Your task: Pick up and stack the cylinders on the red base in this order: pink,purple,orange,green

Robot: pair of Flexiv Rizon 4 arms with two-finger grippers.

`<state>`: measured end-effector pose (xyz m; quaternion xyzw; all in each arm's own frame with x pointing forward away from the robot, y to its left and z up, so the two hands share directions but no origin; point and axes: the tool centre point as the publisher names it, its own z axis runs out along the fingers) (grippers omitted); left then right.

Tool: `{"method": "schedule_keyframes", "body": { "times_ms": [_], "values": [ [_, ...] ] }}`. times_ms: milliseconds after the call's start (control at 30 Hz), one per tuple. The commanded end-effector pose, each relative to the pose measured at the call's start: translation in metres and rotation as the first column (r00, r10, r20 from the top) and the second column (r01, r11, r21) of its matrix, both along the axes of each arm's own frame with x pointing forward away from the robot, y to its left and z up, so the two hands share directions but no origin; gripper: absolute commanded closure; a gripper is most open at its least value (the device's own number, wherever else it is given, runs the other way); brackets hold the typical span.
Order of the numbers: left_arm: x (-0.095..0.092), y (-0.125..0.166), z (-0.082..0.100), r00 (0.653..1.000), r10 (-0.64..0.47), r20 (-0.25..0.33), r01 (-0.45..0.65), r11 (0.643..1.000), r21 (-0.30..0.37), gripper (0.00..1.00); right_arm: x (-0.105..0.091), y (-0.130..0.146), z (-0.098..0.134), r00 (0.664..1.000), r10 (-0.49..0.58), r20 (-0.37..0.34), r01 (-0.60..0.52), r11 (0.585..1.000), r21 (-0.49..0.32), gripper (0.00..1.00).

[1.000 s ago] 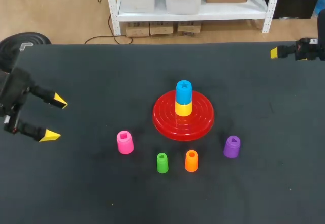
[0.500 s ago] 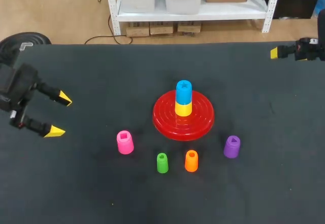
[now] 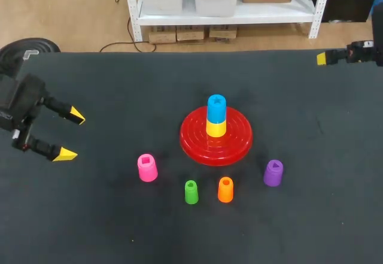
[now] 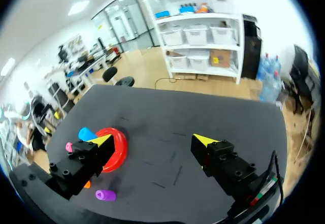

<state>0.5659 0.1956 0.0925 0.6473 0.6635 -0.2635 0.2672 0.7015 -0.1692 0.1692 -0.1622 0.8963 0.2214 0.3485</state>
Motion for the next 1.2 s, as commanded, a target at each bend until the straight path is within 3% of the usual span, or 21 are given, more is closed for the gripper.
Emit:
{"method": "schedule_keyframes", "body": {
  "times_ms": [33,267,533,1133,1200],
  "values": [
    [0.0,0.0,-0.001,1.0,0.0,0.002,0.0,1.0,-0.001,0.0,-0.015,0.039,0.024,0.994,0.106,-0.03,-0.108,0.992,-0.07,0.0],
    [0.0,0.0,-0.001,1.0,0.0,0.002,0.0,1.0,-0.001,0.0,-0.038,0.115,0.038,0.929,0.367,-0.05,-0.369,0.905,-0.21,0.0],
    [0.0,0.0,-0.001,1.0,0.0,0.002,0.0,1.0,-0.001,0.0,-0.064,0.166,0.047,0.851,0.52,-0.074,-0.515,0.798,-0.313,0.0],
    [0.0,0.0,-0.001,1.0,0.0,0.002,0.0,1.0,-0.001,0.0,-0.066,0.17,0.045,0.858,0.509,-0.07,-0.502,0.802,-0.324,0.0],
    [0.0,0.0,-0.001,1.0,0.0,0.002,0.0,1.0,-0.001,0.0,-0.071,0.185,0.049,0.823,0.563,-0.08,-0.552,0.758,-0.348,0.0]
  ]
}}
